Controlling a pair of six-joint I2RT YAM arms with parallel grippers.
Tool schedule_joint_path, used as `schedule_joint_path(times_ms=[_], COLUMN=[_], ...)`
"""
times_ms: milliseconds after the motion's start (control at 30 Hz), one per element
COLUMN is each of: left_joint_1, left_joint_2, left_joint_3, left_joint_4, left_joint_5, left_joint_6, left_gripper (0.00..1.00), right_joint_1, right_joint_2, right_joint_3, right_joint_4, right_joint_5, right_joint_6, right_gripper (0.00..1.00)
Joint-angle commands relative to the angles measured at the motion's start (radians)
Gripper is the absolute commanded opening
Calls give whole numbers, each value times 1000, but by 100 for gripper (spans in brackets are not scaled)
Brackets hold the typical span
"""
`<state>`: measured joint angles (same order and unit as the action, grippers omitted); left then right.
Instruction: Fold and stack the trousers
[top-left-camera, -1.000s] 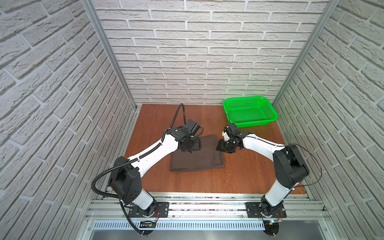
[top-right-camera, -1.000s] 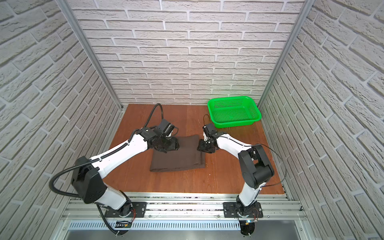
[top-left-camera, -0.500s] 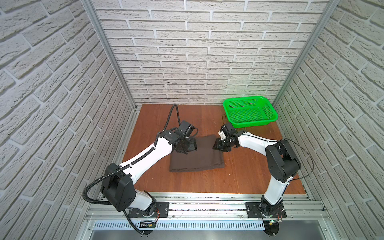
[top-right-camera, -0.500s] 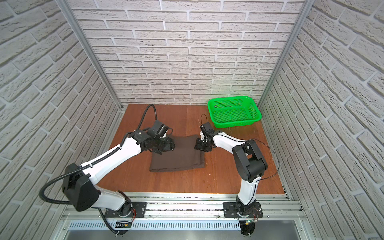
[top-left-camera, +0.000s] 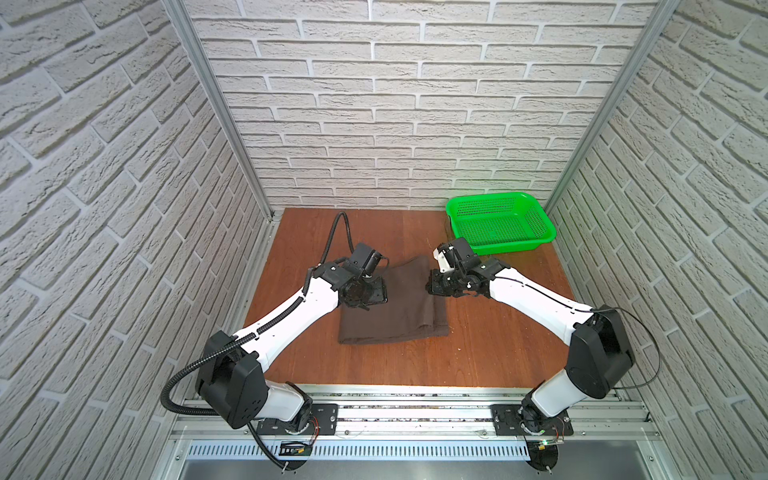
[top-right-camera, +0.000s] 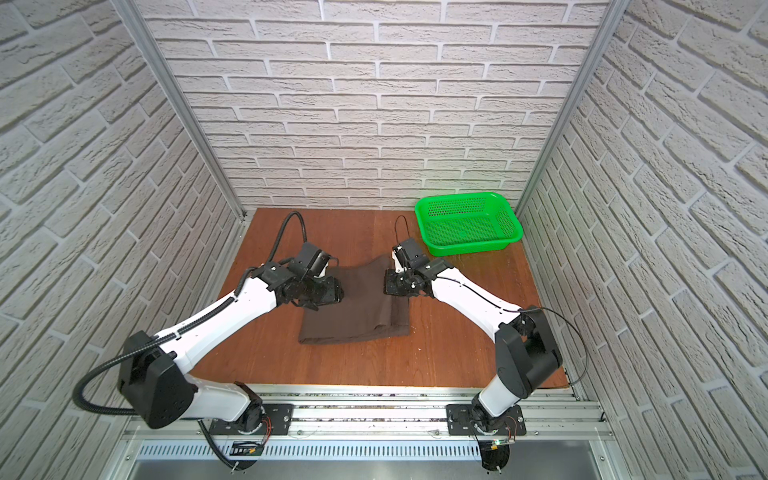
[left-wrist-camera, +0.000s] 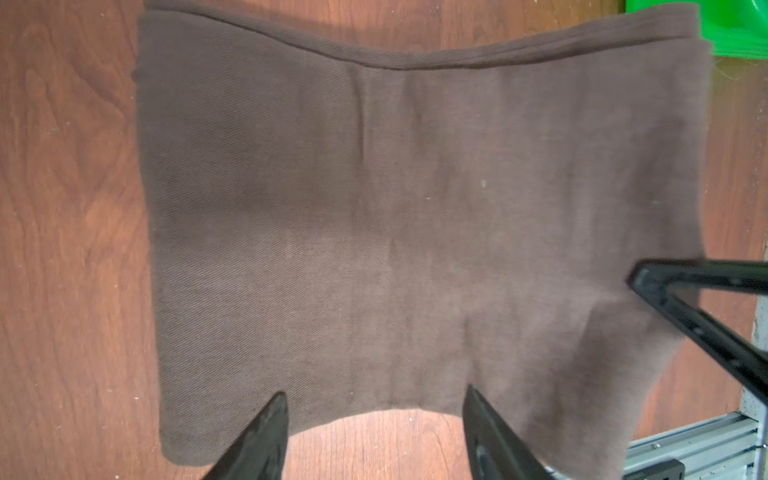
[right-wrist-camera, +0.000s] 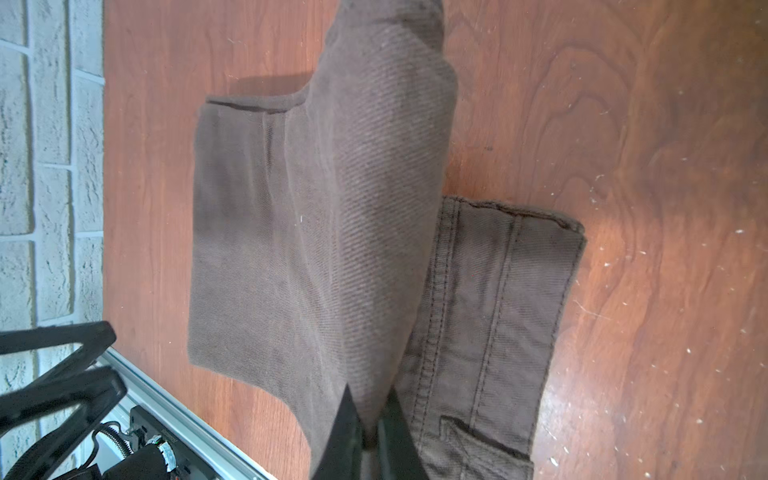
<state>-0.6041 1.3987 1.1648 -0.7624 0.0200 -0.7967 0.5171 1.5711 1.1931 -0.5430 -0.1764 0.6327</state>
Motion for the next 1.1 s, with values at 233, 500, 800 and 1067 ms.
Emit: schedule_joint_path(times_ms=[233,500,800,1067], left_joint_1=[38,48,64,67], left_joint_2=[-18,-11,-12,9], left_joint_3=[-7,-11,-42,-62], left_joint_4=[-6,-4,21,47], left_joint_5=[-2,1,11,35], left_joint_6=[31,38,36,31], left_gripper=[66,67,67,65], right_joint_1=[-26,-34,-35,-37], right_joint_2=[11,-14,-150,-93], right_joint_3=[-132,-146,-134,-231], right_joint_4=[12,-7,-115,-68], right_joint_5=[53,67,101,138], right_joint_6=[21,24,25,22], right_gripper=[5,5,5,10])
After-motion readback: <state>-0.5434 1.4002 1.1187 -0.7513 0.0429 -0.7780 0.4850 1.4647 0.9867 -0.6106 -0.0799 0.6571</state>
